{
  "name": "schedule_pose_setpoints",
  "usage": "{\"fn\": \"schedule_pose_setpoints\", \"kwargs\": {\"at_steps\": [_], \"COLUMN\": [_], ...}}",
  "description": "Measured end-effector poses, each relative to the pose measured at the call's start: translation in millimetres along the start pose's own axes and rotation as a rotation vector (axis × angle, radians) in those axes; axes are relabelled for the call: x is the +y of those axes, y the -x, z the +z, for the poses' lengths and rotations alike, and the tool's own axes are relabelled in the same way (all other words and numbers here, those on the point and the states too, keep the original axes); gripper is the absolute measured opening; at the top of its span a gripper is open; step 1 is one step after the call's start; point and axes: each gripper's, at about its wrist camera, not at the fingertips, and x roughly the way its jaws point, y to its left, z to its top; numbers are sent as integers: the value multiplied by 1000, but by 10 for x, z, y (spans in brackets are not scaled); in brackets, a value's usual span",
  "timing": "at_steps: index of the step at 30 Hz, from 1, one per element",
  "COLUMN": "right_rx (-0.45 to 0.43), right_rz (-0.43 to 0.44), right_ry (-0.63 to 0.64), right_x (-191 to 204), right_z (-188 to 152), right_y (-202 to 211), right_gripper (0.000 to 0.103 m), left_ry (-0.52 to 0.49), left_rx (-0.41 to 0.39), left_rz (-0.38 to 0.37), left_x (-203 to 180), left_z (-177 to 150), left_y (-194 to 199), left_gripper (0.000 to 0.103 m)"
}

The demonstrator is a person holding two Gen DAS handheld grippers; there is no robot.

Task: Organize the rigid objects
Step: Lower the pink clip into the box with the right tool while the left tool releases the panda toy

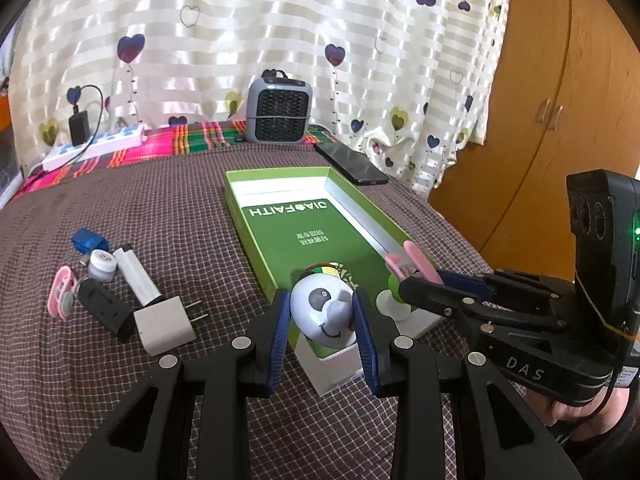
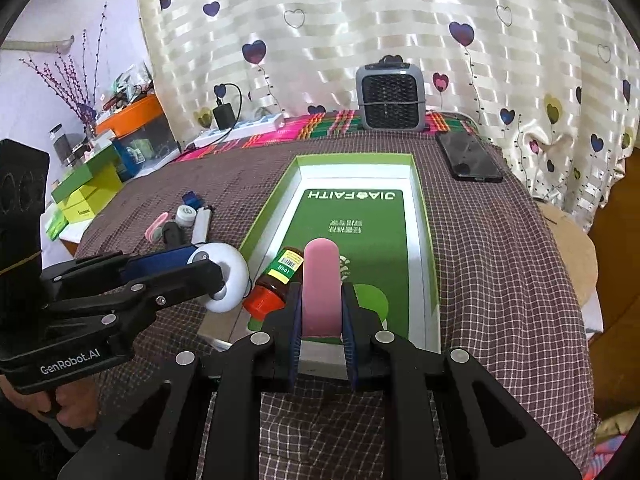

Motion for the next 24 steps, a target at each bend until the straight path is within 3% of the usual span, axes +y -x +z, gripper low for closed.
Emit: {"fn": "schedule_pose_setpoints", "kwargs": {"at_steps": [14, 24], "right_rx": [43, 76], "right_rz": [26, -57], "right_ry": [40, 14], "right_x": [117, -59], "right_z": [-27, -34], "right_y": [-173, -252], "right_gripper": [19, 19], "left_ry": [8, 0], "left_rx": [5, 19], "left_rz": [9, 17], "left_x": [13, 9], "left_z": [30, 78], "left_y": [-108, -232], "left_gripper": [30, 30]}}
